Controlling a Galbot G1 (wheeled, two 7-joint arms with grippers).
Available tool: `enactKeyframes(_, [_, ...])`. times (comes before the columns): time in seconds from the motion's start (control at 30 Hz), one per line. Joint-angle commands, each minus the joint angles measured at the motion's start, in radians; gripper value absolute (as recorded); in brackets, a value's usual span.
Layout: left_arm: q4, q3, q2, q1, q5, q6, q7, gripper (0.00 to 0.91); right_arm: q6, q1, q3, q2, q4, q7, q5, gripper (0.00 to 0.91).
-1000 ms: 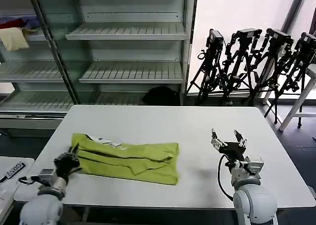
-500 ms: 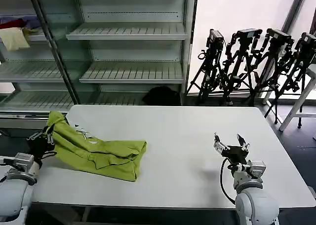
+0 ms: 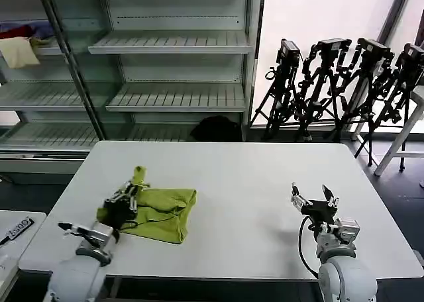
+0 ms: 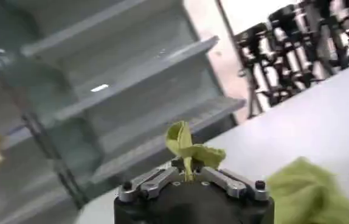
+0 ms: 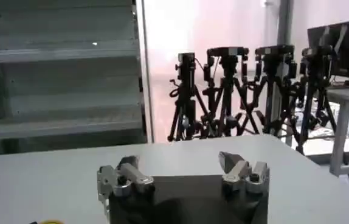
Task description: Fold and organize the clothes.
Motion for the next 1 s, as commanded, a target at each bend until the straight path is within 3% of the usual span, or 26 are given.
enactKeyframes(0.03, [-0.013,0.181,-0.055,0.006,0.034,0.042,-0.013,0.0,0.001,-0.001,-0.002,0.004,-0.003,-0.001,-0.004,0.907])
enactKeyframes(0.37, [0.035,0.222,-0.088,-0.005,0.02,0.084,-0.029,0.01,0.0,0.007,-0.013,0.01,-0.004,0.001,-0.013,0.907])
enactKeyframes(0.4, [0.039,0.226,-0.089,-0.006,0.024,0.09,-0.035,0.715,0.0,0.007,-0.013,0.01,-0.005,0.0,-0.013,0.907])
enactKeyframes(0.43, [0.044,0.228,-0.092,-0.007,0.03,0.095,-0.041,0.907,0.0,0.007,-0.014,0.011,-0.004,0.001,-0.013,0.907])
enactKeyframes(0.77, [0.051,0.279,-0.132,-0.017,-0.022,0.141,-0.088,0.907,0.002,0.004,-0.027,0.016,-0.002,0.001,-0.026,0.907])
enactKeyframes(1.0, [0.056,0.322,-0.168,-0.02,-0.161,0.182,-0.144,0.907,0.001,-0.001,-0.033,0.018,0.009,0.002,-0.037,0.907])
